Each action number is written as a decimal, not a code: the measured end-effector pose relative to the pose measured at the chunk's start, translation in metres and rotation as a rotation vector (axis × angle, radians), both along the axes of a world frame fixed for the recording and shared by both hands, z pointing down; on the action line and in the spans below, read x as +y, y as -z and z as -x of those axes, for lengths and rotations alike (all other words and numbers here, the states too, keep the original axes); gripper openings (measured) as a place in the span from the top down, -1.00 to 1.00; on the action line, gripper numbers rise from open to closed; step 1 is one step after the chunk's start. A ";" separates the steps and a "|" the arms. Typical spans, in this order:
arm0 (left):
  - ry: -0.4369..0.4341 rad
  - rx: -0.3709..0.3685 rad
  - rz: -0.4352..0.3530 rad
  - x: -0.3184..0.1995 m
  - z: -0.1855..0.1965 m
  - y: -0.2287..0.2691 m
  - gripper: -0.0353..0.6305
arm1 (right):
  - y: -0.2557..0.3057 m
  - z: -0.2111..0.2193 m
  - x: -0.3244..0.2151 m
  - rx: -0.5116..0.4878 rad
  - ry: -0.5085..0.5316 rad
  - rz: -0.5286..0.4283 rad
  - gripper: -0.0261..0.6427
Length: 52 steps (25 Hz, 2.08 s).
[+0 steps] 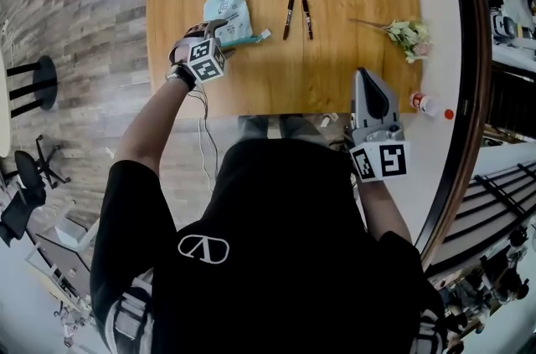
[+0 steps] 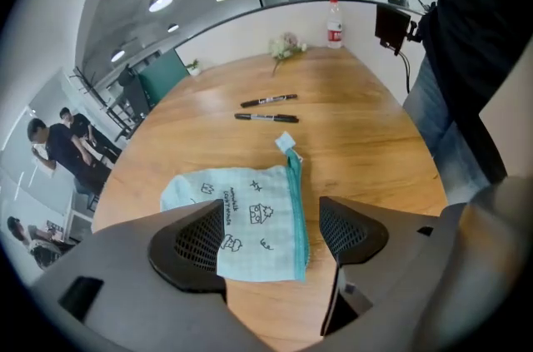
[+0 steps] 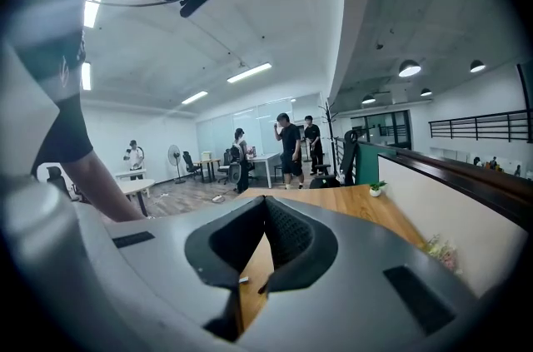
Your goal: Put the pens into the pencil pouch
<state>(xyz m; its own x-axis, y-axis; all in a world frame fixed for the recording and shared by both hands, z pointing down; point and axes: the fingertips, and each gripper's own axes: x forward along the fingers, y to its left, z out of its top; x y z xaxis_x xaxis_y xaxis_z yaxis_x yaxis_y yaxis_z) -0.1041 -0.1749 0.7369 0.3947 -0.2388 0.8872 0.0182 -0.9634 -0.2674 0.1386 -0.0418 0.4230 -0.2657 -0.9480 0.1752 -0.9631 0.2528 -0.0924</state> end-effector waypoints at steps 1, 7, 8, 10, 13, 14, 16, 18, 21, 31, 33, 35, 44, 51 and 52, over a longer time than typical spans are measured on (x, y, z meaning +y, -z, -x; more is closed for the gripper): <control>-0.001 -0.018 0.014 -0.002 0.001 -0.008 -0.18 | -0.002 0.000 0.000 0.000 -0.002 0.006 0.93; -0.017 -0.118 0.096 -0.001 0.012 -0.046 -0.01 | -0.013 -0.005 0.005 0.001 -0.025 0.030 0.93; -0.022 -0.128 0.100 0.000 0.013 -0.049 0.08 | -0.014 -0.006 0.006 0.001 -0.030 0.031 0.93; -0.028 -0.142 0.112 0.002 0.013 -0.053 0.26 | -0.016 -0.008 0.007 0.000 -0.038 0.035 0.93; -0.022 -0.152 0.136 0.008 0.011 -0.053 0.64 | -0.018 -0.009 0.008 -0.005 -0.042 0.043 0.93; -0.018 -0.150 0.144 0.009 0.010 -0.052 0.76 | -0.018 -0.008 0.009 -0.006 -0.041 0.044 0.93; 0.000 -0.133 0.167 0.011 0.008 -0.048 0.81 | -0.017 -0.006 0.009 -0.009 -0.037 0.040 0.93; 0.040 -0.093 0.202 0.010 0.003 -0.037 0.82 | -0.016 -0.004 0.008 -0.013 -0.033 0.033 0.93; 0.141 0.024 0.272 0.005 -0.007 -0.005 0.83 | -0.010 -0.004 0.005 -0.023 -0.029 0.019 0.93; 0.527 0.464 0.547 -0.004 -0.026 0.111 0.84 | 0.007 -0.002 -0.010 -0.065 0.001 -0.048 0.93; 0.592 0.554 0.586 0.003 -0.029 0.131 0.84 | 0.012 -0.004 -0.009 -0.068 0.004 -0.063 0.93; 0.659 0.654 0.613 0.010 -0.032 0.152 0.84 | 0.017 -0.006 -0.010 -0.069 0.005 -0.074 0.93; 0.942 1.078 0.686 0.033 -0.044 0.217 0.84 | 0.014 -0.009 -0.024 -0.059 0.027 -0.081 0.93; 1.016 1.231 0.715 0.050 -0.047 0.239 0.84 | 0.020 0.003 -0.032 -0.039 0.068 -0.114 0.93; 1.021 1.247 0.723 0.051 -0.049 0.241 0.84 | 0.021 0.004 -0.032 -0.036 0.074 -0.120 0.93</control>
